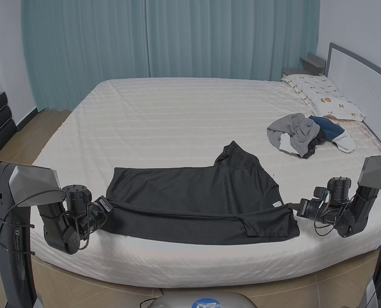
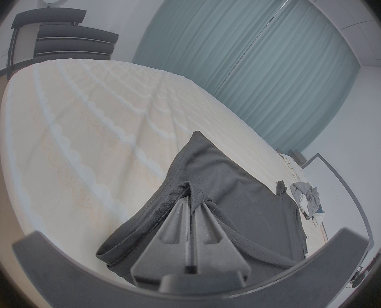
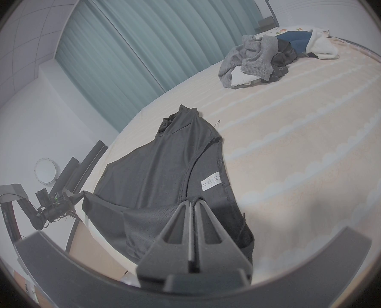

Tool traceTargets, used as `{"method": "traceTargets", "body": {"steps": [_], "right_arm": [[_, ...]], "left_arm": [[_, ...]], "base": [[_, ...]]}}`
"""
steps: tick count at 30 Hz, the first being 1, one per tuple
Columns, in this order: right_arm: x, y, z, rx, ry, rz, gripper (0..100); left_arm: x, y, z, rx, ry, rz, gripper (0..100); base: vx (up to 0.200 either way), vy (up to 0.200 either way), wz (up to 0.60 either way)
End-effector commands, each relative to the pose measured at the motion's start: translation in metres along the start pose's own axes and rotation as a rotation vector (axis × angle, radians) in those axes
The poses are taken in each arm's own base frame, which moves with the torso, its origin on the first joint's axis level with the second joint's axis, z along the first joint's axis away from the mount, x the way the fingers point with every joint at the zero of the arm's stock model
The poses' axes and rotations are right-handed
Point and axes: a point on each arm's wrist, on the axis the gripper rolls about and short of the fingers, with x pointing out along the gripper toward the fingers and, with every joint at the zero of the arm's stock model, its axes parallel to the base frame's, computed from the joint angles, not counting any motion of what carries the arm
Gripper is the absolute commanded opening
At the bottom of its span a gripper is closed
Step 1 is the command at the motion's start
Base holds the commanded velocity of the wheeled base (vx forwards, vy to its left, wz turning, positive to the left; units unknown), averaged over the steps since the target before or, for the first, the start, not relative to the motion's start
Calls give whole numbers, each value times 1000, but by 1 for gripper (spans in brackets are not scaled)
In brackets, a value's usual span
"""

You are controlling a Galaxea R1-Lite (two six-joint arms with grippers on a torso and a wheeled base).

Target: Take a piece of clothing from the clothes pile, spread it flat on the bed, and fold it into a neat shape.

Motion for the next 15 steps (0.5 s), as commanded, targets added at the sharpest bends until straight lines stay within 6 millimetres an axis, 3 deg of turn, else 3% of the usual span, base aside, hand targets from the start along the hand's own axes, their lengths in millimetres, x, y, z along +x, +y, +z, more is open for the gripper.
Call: {"method": "traceTargets", "body": {"steps": [1,15], "right_arm": [[6,-4,-3,5,6,-8,0],[15,-7,-9,45,17,-4,0]], "left_arm": [[5,3,-1,-8,-2,6,0],[28,8,-13,-14,8,3,0]], "base": [[0,0,0],[0,0,0]]}}
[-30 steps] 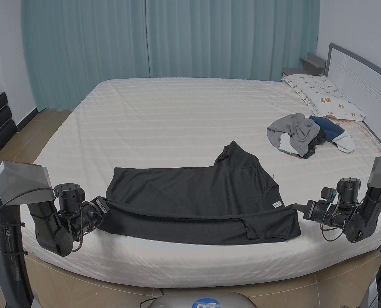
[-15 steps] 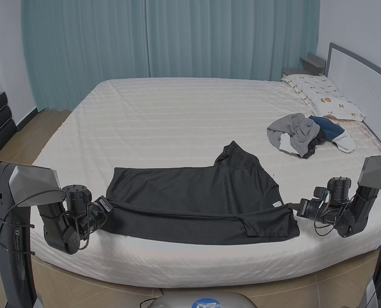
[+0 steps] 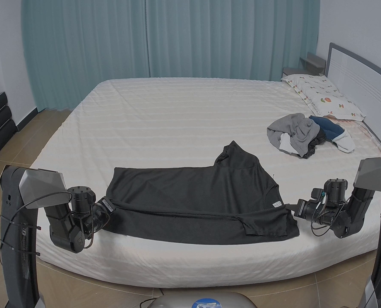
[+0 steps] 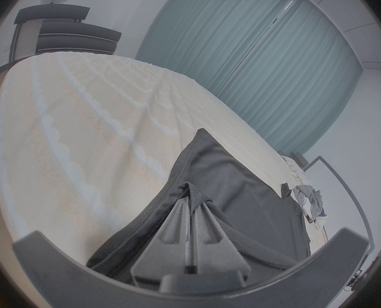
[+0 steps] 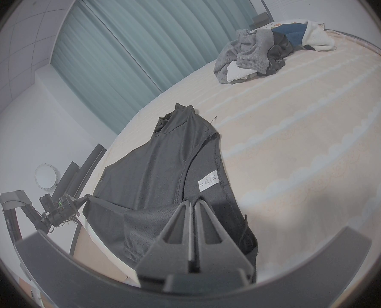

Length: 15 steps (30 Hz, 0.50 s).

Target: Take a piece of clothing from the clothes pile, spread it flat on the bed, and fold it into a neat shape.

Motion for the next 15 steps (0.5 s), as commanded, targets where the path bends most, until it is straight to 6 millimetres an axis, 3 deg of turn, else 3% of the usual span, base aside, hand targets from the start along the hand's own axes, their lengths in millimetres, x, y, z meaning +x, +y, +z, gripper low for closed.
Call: {"method": "traceTargets", "body": {"steps": [1,5,6,11,15], "right_arm": [[4,-4,-7,8,19,-7,0],[5,-5,-7,9,20,-5,0],[5,-5,-6,9,17,-4,100],[2,-2,-3,31,7,-2,100],[-20,8,13,91,-51,7,100]], "left_arm": [[8,2,-6,4,8,1,0],[10,4,-8,2,11,3,0],[10,4,-8,2,11,3,100],[10,5,-7,0,5,5,100],[7,3,-1,-52,-10,1,100]], "base": [[0,0,0],[0,0,0],[0,0,0],[0,0,0],[0,0,0]]}}
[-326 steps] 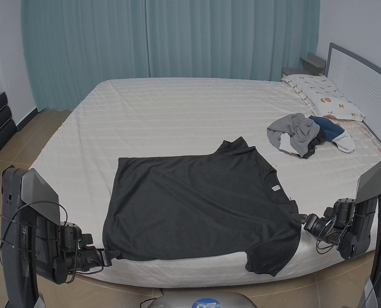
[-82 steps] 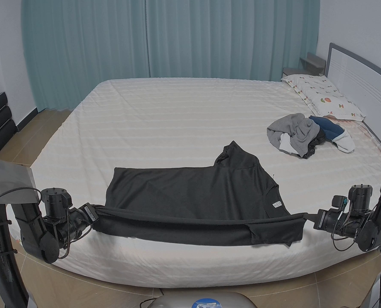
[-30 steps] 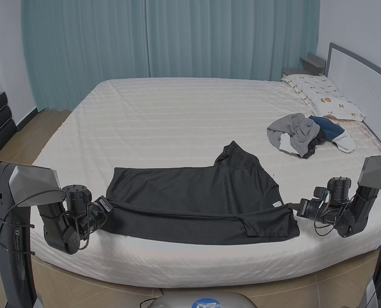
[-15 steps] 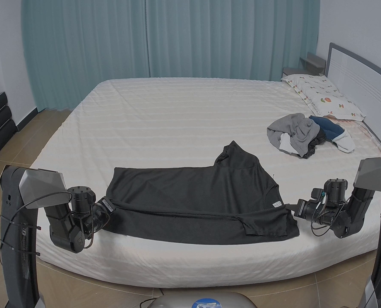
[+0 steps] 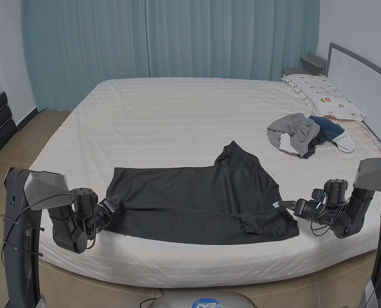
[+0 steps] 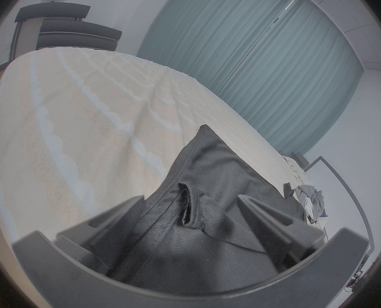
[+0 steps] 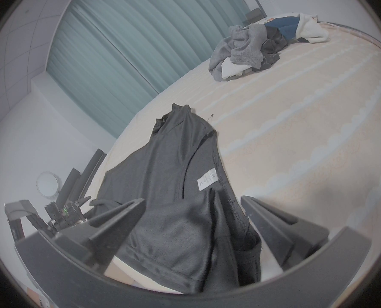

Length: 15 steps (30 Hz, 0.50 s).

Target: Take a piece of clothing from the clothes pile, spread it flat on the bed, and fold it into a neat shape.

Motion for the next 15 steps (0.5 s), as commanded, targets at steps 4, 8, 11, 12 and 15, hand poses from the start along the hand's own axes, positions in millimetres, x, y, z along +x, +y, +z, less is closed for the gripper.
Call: {"method": "traceTargets", "body": {"steps": [4,8,11,12,15], "right_arm": [[-47,22,18,107,-70,12,100],[-74,34,13,217,-74,7,100],[-86,39,12,341,-73,22,100],[-87,39,12,379,-69,26,100],[-85,37,10,453,-48,41,100]], "left_arm": [[-15,-5,21,-58,-45,-10,100],[-30,-11,41,-98,-96,-32,100],[-40,-15,51,-155,-124,-51,100],[-42,-16,54,-178,-129,-54,100],[-48,-16,59,-242,-133,-69,100]], "base": [[0,0,0],[0,0,0],[0,0,0],[0,0,0],[0,0,0]]}}
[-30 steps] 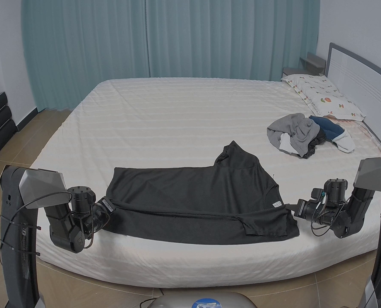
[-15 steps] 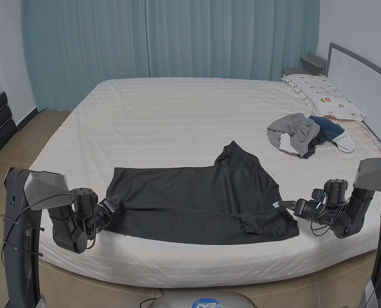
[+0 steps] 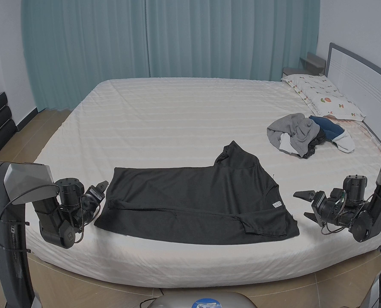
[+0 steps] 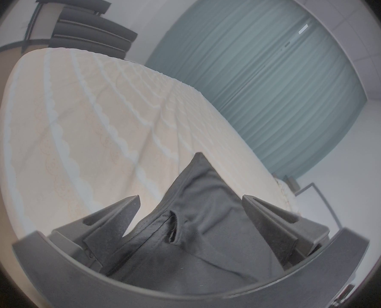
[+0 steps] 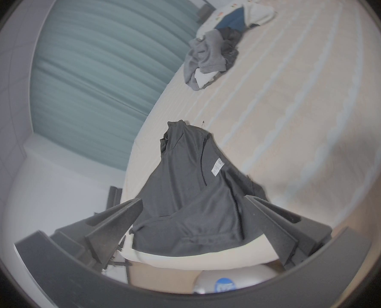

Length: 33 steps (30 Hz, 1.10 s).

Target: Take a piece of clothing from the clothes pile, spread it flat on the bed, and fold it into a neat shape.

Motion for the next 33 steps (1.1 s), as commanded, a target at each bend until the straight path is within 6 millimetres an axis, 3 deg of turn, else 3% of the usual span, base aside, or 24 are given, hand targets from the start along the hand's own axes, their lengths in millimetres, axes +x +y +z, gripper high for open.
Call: {"method": "traceTargets", "body": {"steps": [1,16,22,27,33], "right_arm": [[-15,9,0,89,9,40,100],[-5,-4,-9,96,48,38,100],[-6,-5,-12,99,57,31,100],[-7,-5,-14,99,64,27,100],[-7,-5,-16,98,74,24,100]], "left_arm": [[-21,-11,24,-97,-41,-39,100],[-26,-7,15,-92,78,-79,100],[-46,-20,-6,-63,159,-94,100],[-64,-34,-34,-20,267,-118,100],[-67,-34,-54,12,368,-59,100]], "base": [[0,0,0],[187,0,0],[33,0,0],[0,0,0],[0,0,0]]}}
